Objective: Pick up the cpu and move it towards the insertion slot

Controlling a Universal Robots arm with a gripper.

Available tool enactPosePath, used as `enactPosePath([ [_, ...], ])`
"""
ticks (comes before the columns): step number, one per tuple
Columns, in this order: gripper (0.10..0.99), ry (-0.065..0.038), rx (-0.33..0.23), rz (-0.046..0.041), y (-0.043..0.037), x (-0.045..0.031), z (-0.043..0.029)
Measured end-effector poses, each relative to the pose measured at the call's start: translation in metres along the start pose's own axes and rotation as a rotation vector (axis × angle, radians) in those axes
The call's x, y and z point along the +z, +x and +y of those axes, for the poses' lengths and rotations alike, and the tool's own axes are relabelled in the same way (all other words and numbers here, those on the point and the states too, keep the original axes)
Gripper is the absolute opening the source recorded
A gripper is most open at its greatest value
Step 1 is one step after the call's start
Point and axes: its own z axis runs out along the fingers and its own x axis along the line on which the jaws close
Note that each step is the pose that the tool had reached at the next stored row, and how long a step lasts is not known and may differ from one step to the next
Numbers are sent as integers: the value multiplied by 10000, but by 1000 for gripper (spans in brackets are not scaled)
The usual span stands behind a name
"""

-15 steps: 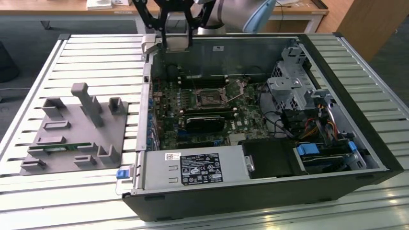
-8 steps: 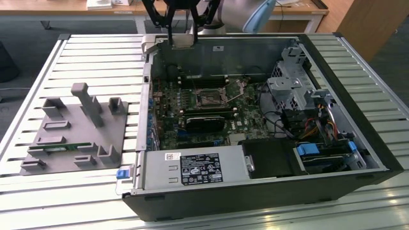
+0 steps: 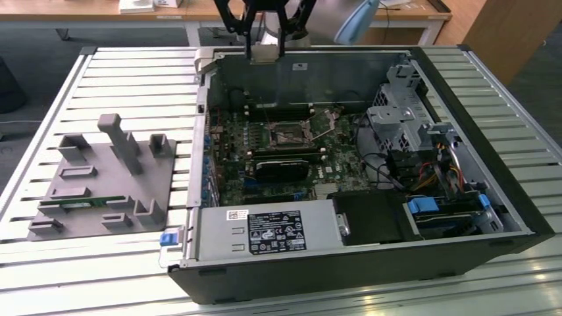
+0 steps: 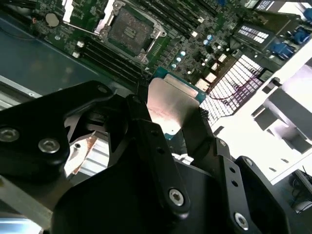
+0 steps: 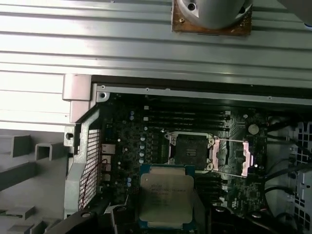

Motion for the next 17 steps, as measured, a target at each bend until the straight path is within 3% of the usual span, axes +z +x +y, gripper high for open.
enactPosePath([
  [8, 533, -1, 0, 0, -286, 22, 39],
  [12, 533, -1, 0, 0, -384, 31, 37],
  [17, 533, 0, 1, 0, -403, 33, 36],
])
